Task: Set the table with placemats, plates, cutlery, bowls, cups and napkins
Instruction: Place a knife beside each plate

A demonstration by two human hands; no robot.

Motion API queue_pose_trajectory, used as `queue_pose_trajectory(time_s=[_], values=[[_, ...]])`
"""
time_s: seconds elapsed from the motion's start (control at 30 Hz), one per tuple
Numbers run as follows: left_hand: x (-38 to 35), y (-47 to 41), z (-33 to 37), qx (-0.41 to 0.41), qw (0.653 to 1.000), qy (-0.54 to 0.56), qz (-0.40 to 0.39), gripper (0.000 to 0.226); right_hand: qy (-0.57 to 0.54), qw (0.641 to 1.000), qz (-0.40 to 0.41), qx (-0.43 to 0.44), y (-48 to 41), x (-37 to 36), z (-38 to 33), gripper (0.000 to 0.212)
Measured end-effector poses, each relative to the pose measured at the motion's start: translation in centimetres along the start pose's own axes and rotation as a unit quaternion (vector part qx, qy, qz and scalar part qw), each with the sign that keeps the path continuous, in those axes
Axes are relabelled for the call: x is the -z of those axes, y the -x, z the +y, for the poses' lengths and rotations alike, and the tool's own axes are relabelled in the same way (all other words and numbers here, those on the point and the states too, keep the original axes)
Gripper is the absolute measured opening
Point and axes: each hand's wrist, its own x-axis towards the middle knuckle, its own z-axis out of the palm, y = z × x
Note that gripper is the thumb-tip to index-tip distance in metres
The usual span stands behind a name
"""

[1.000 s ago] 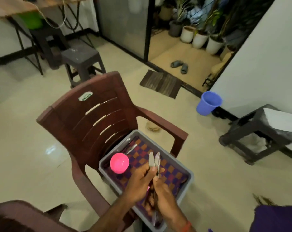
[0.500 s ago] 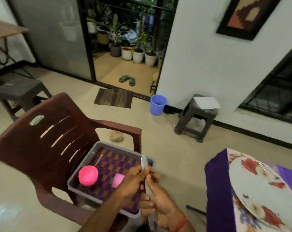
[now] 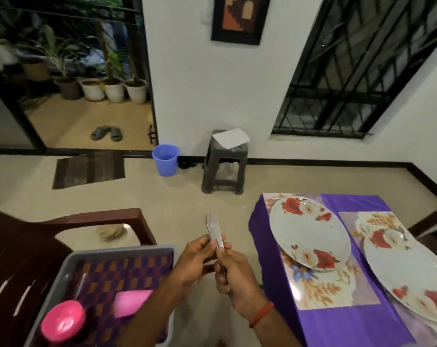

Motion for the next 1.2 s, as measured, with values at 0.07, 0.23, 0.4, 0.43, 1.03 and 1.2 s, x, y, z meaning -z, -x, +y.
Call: queue_pose_trajectory(time_s=[0.07,0.23,0.4,0.43,1.03,1.2], values=[[-1.0,-1.1,0.3,0.009,1.000,-0.011,-0.018,0.026,-0.004,1.000,0.008,-0.003,-0.3,1.4,-0.6,0.027],[-4.5,-3.6,0.2,0.039,0.998,-0.014,-0.056,0.026,-0.021,0.997,0.066,0.018,-2.1,4.6,-1.3,0.027],[-8.0,-6.4,0.7,0.073,0.995,-0.026,-0.065,0.029,0.032,0.992,0.115,0.038,-4.1,7.4,-2.2,0.028],[-8.7,-7.1,0.8,0.076,0.994,-0.029,-0.069,0.029,0.038,0.992,0.117,0.039,-4.3,8.2,-2.7,0.027],[-15.5,-14.4,-0.4,0.117,0.967,-0.211,-0.081,0.024,0.124,0.945,0.293,0.082,-7.5,19.1,-0.9,0.014],[-17.3,-16.9,-0.9,0.164,0.961,-0.196,-0.103,0.020,0.019,0.925,0.377,0.043,-6.6,23.7,-0.1,0.013]])
